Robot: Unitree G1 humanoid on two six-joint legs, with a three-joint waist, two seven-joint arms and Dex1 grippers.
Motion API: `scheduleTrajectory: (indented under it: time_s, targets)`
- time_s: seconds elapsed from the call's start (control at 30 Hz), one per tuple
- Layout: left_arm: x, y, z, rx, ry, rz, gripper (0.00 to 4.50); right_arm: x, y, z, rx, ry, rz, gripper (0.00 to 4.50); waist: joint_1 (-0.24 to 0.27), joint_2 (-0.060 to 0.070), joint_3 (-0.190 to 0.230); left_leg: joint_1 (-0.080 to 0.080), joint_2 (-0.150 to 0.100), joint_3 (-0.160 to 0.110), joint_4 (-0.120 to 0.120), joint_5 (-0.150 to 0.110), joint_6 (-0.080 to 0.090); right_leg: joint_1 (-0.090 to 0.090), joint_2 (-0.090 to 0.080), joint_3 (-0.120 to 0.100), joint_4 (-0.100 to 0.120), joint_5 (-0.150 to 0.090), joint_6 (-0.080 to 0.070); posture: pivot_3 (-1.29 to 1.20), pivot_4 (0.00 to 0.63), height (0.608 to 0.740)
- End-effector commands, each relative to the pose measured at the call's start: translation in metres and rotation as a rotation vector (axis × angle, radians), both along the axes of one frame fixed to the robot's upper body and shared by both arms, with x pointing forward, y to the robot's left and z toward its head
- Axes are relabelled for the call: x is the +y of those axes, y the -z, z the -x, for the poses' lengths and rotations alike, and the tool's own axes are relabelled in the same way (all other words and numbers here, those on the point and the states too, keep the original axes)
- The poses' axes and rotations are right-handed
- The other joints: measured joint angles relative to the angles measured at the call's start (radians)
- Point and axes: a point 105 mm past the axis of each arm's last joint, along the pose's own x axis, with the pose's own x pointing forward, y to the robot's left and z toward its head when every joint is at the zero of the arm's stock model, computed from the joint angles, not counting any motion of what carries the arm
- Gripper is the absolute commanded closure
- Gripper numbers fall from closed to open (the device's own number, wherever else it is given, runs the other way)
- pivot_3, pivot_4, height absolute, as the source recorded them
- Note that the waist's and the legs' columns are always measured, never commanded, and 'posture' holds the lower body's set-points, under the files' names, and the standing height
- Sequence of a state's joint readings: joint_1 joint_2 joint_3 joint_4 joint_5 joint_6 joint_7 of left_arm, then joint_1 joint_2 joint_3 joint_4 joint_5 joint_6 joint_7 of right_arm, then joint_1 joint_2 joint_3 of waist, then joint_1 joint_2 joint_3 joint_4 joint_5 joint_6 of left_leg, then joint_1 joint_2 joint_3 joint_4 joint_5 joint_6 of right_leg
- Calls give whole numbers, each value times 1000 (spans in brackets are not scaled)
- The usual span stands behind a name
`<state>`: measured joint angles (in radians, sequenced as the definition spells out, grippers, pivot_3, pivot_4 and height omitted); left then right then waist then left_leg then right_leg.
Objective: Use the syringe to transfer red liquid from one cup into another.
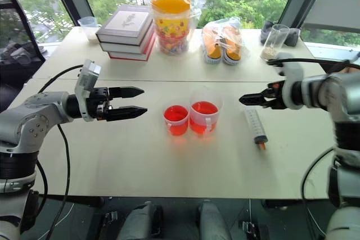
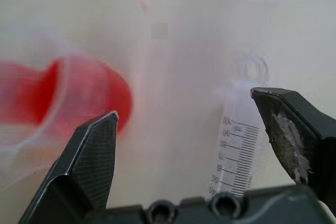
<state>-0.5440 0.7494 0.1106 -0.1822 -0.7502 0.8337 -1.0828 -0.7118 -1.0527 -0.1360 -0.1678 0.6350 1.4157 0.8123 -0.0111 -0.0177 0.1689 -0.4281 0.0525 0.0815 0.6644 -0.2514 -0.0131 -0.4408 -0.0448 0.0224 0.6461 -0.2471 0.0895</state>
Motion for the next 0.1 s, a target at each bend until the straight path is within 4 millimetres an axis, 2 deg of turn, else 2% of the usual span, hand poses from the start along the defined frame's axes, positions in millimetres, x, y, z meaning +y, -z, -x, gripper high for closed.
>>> scheduleTrajectory:
  time_s: [0.03,0.1]
  targets:
    - [5,-14,8,-53,9,-9,162,19,-31,38,-135,-203,-28,53,0,0,0,0,0,0,0,0,0,0,0,0,0,0,0,0,150,740]
    - [9,-16,8,-51,-7,-10,162,22,-32,52,-157,-241,-22,53,-2,0,0,2,0,0,1,0,0,2,0,1,0,0,0,0,150,740]
